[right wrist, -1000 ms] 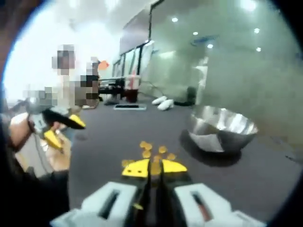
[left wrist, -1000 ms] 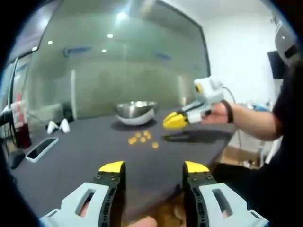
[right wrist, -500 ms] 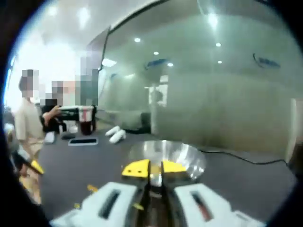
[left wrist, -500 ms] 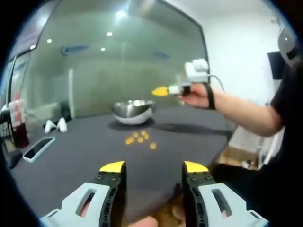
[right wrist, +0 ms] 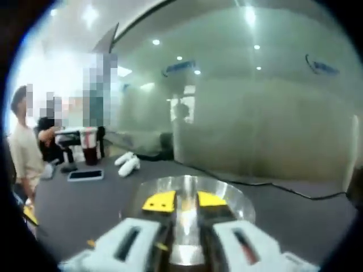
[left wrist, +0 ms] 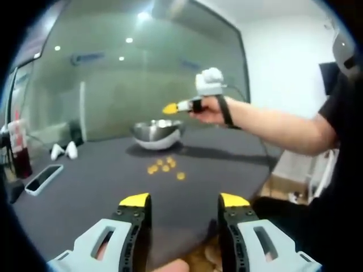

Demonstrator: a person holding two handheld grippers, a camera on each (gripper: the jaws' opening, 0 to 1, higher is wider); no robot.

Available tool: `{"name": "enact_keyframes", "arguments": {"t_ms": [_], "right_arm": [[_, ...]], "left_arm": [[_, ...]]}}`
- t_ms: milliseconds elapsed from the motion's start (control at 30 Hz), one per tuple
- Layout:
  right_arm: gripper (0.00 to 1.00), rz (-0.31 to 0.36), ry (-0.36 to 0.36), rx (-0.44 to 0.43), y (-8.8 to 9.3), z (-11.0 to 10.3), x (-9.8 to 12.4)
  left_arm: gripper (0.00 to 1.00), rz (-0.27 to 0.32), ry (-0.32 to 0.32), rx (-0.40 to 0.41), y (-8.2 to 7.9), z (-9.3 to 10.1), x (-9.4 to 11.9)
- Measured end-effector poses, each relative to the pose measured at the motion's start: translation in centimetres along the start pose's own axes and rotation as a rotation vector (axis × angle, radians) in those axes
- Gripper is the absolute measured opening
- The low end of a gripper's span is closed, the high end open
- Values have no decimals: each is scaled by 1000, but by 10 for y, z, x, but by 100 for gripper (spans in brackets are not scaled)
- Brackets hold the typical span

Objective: Pick up the QQ candy scattered on the table and place it into the stainless steel bowl on the table

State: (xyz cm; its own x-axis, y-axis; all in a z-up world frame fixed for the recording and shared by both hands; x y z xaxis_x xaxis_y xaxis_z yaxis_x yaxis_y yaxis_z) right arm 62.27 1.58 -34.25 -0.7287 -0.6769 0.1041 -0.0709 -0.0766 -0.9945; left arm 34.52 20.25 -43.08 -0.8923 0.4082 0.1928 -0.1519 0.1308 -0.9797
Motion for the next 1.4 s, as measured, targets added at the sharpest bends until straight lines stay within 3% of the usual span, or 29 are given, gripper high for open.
{"name": "enact_keyframes", "arguments": {"t_ms": [300,400,700,767,833,1033,1167,1400], "right_arm": [[25,24,-3,-1,-7,-7,7],[24,26,-30,-25,-7,-11,9],[24,31,-48,-29,-13,-16,19],[24,52,-55,-95,-8,-20,26],[24,47,-74,-97,-6,-17,28],[24,68,-123,-71,1,-29,68],[24,59,-159,-66,20,-35,103],[23,1,-237,24,46,-50,138]], "left_arm": [[48,7,1,1,-3,0,-1],[48,26,21,36,-6,3,1],[48,17,22,12,-8,7,-1],[48,15,23,8,-8,7,-1],[48,15,22,7,-8,8,-1],[48,15,26,2,-9,8,0],[48,18,20,7,-9,4,-1],[48,13,31,-5,-10,6,-4]]}}
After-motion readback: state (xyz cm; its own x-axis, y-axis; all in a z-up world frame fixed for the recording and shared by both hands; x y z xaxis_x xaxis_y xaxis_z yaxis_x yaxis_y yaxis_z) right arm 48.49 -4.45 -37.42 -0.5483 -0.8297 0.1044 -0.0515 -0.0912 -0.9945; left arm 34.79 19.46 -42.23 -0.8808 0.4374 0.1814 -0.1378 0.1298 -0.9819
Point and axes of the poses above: the point that each gripper's makers call its tool centre point, and the gripper's own axes: x roughly backward along the fingers, z roughly to its right, y roughly out of its underside, the point moved 5 cm from there along x, roughly backward along the fingers, and after that the axes turned 12 degrees about -y, right-handed, at the moved point
